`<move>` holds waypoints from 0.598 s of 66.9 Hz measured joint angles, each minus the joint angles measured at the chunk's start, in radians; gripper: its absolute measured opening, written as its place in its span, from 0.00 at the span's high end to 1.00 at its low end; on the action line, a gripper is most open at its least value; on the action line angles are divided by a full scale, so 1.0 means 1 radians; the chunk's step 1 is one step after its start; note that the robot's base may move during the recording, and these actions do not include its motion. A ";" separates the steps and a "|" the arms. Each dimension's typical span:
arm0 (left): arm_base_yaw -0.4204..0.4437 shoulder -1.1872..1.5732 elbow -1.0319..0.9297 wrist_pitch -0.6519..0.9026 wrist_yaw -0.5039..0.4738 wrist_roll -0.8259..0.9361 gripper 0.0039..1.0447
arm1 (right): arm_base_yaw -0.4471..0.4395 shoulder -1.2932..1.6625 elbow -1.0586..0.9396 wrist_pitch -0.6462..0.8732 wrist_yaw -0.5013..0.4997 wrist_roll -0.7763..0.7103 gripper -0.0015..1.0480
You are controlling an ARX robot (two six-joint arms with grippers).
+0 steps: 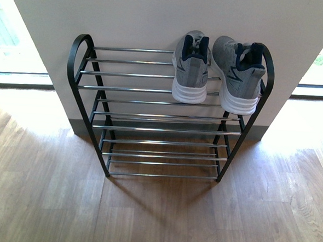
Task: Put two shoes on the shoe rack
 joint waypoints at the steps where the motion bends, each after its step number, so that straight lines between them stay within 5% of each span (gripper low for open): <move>1: 0.004 -0.016 -0.012 -0.004 -0.004 -0.003 0.09 | 0.000 0.000 0.000 0.000 0.000 0.000 0.09; 7: 0.007 -0.044 -0.023 -0.005 -0.010 -0.005 0.09 | 0.000 0.000 0.000 0.000 0.000 0.000 0.09; 13: 0.075 -0.068 -0.217 0.469 0.382 0.230 0.26 | 0.000 -0.001 0.000 0.000 0.000 0.000 0.09; 19: 0.099 -0.117 -0.348 0.728 0.550 0.390 0.42 | 0.000 -0.001 0.000 0.000 -0.001 0.000 0.09; 40: 0.168 -0.326 -0.539 0.771 0.623 0.503 1.00 | 0.000 -0.001 0.000 0.000 0.000 0.000 0.09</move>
